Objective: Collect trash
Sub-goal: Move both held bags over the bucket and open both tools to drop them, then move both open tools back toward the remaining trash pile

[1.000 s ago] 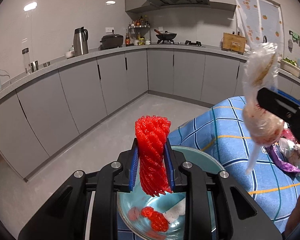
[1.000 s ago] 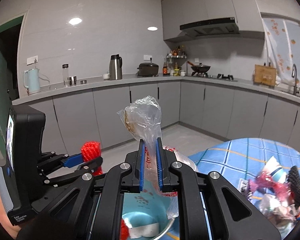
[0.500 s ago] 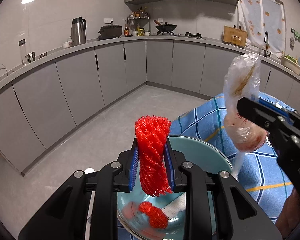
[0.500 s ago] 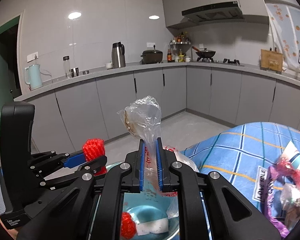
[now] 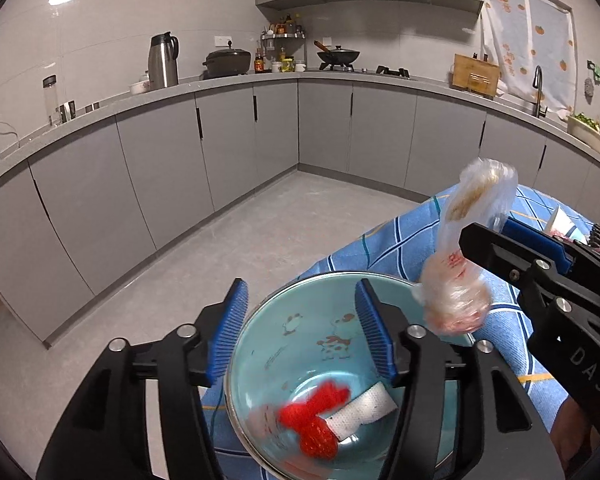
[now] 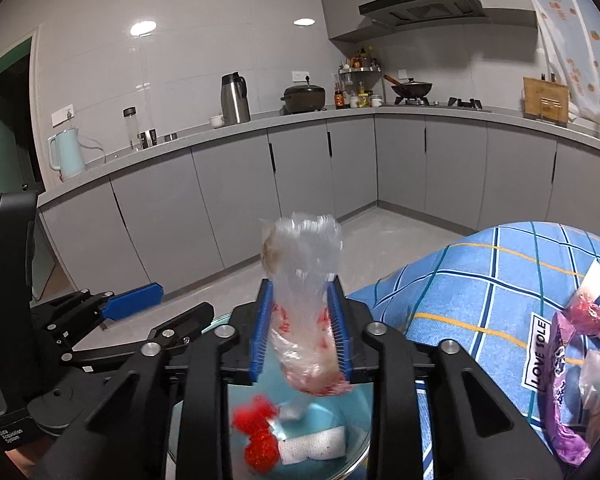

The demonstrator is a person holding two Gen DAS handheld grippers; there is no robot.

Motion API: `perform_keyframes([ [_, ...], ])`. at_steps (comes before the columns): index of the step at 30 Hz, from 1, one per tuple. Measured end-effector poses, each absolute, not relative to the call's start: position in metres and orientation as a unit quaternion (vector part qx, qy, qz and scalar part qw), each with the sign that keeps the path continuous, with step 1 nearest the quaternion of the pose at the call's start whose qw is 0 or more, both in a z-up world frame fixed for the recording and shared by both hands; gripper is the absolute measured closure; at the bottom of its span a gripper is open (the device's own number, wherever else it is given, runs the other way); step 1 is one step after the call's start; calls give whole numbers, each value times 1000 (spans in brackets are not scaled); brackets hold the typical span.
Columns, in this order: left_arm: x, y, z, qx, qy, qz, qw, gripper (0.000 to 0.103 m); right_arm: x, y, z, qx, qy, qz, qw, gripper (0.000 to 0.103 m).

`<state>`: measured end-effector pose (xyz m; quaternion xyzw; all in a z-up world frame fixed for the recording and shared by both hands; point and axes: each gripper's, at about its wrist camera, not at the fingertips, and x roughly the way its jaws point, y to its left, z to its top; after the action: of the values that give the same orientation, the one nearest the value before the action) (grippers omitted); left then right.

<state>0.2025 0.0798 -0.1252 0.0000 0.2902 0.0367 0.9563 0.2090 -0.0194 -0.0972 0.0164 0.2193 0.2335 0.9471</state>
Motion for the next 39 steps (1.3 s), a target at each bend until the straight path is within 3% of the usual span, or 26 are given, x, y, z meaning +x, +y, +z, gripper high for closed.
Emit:
perform_keyframes([
  [4, 201, 81, -124, 4, 287, 47, 957, 43, 206, -22, -97, 17, 217, 233, 948, 67],
  [6, 200, 83, -124, 5, 285, 54, 957, 35, 205, -25, -97, 18, 216, 231, 948, 64],
  [9, 199, 87, -123, 8, 281, 71, 957, 29, 203, -28, -96, 22, 214, 233, 948, 52],
  [39, 173, 56, -104, 31, 255, 66, 964, 16, 169, -72, -95, -5, 211, 166, 963, 51],
])
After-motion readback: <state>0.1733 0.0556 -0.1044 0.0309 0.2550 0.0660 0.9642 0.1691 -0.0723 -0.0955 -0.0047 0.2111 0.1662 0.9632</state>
